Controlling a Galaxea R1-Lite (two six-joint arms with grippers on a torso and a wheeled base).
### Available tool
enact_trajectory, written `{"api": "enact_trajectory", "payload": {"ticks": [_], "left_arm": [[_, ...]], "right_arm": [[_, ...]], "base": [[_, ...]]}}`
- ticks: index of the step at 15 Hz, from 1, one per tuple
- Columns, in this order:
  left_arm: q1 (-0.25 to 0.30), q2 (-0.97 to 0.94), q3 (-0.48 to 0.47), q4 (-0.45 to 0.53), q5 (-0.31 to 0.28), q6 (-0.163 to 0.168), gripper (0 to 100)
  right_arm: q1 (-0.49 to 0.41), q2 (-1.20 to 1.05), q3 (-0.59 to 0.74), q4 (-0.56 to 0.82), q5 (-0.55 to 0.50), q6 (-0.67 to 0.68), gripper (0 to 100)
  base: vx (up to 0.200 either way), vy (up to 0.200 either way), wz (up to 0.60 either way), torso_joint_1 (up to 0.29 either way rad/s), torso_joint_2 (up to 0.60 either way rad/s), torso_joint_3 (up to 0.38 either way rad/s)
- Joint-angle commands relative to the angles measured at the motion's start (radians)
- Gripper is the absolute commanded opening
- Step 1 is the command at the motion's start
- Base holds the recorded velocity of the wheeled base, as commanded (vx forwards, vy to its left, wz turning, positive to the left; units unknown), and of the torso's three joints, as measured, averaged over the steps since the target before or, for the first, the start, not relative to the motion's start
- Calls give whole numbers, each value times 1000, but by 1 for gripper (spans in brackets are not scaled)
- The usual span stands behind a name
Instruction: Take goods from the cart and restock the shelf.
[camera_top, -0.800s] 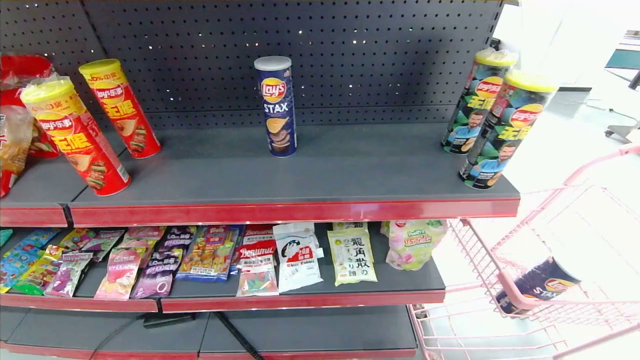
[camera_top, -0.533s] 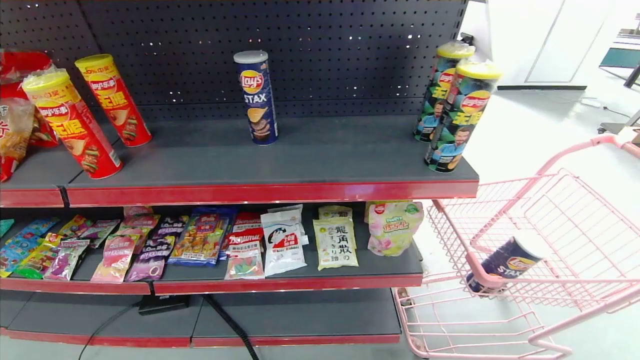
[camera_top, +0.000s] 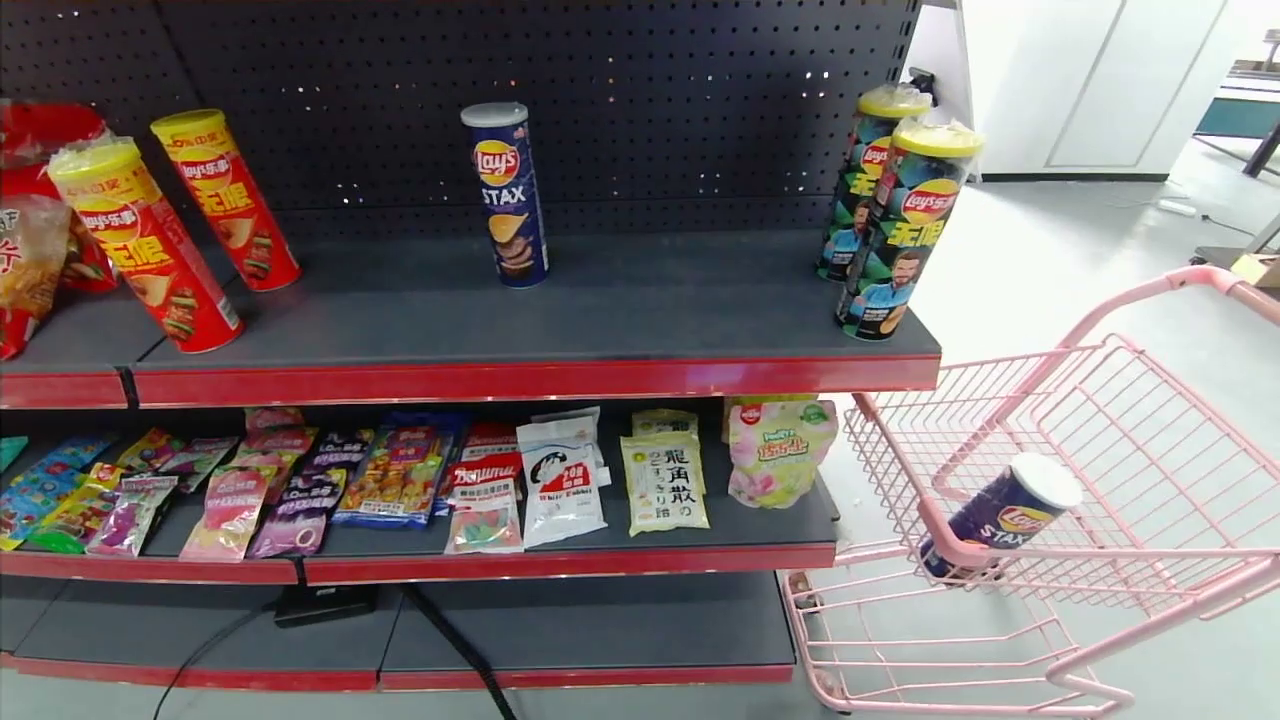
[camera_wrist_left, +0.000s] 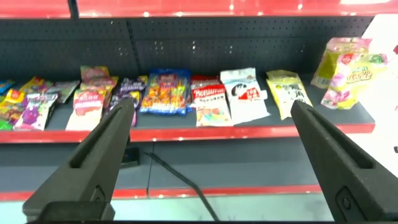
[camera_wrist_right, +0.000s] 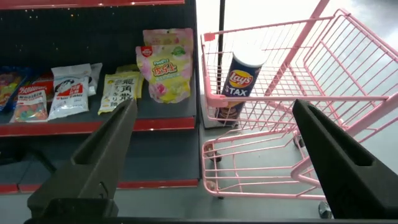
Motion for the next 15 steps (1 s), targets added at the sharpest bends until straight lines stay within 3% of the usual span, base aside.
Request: {"api": "enact_trajectory", "payload": {"ticks": [1,4,13,15], "left_arm": [[1,1,0,0,0,0,100],[1,1,0,0,-1,-1,100],[1,1,0,0,0,-1,100],[1,1,0,0,0,-1,100]], "right_arm": [[1,0,0,0,0,0,100],[1,0,0,0,0,0,100],[1,0,2,0,0,1,100],[1,0,2,0,0,1,100]], "base": [[200,0,0,-7,2,7],[200,0,0,9,4,2],[0,0,0,0,0,0],[0,0,-600,0,-2,0]]}}
